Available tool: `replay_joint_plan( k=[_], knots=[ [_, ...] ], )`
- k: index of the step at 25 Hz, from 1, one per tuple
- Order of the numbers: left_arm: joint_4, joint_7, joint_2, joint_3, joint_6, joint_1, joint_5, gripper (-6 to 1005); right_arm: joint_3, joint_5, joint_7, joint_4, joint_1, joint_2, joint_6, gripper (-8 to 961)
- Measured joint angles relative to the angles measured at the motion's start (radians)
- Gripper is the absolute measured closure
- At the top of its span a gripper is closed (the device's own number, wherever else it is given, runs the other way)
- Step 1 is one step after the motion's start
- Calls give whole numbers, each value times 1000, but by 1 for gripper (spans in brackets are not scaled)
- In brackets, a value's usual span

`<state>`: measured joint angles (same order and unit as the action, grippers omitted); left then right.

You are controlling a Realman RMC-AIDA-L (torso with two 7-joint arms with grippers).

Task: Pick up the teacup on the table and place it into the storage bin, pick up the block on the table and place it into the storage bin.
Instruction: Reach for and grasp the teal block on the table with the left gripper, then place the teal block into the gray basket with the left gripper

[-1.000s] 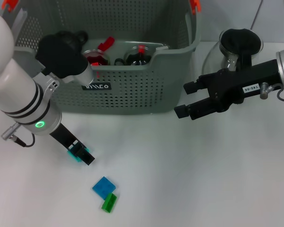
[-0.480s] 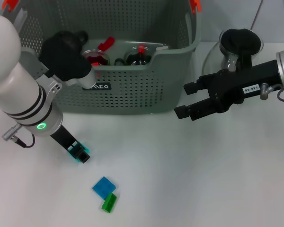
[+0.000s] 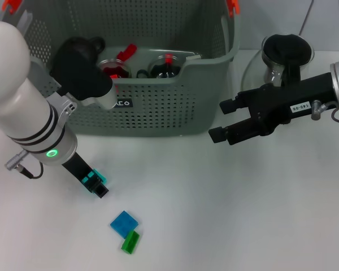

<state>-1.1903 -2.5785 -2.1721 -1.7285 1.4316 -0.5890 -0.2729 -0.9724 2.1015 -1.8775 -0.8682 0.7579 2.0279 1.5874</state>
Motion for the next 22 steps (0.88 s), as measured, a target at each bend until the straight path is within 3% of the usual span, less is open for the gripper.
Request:
replay_joint_plan(
  k=[9,16,19,22],
  knots=[
    [-8,-7,0,16,9,-2,0,407,0,0,0,0,-2,2,3,26],
    [-59,-8,1,15,29,6,0,573,0,-2,0,0,-2,0,3,26],
    [-135,2,5,-21,88,11,-4,592,0,-3,1,0,-3,-1,3,26],
    [-256,40,5,-115,184,17,-32,598,1,-4,1,0,-3,-3,4,26]
  ],
)
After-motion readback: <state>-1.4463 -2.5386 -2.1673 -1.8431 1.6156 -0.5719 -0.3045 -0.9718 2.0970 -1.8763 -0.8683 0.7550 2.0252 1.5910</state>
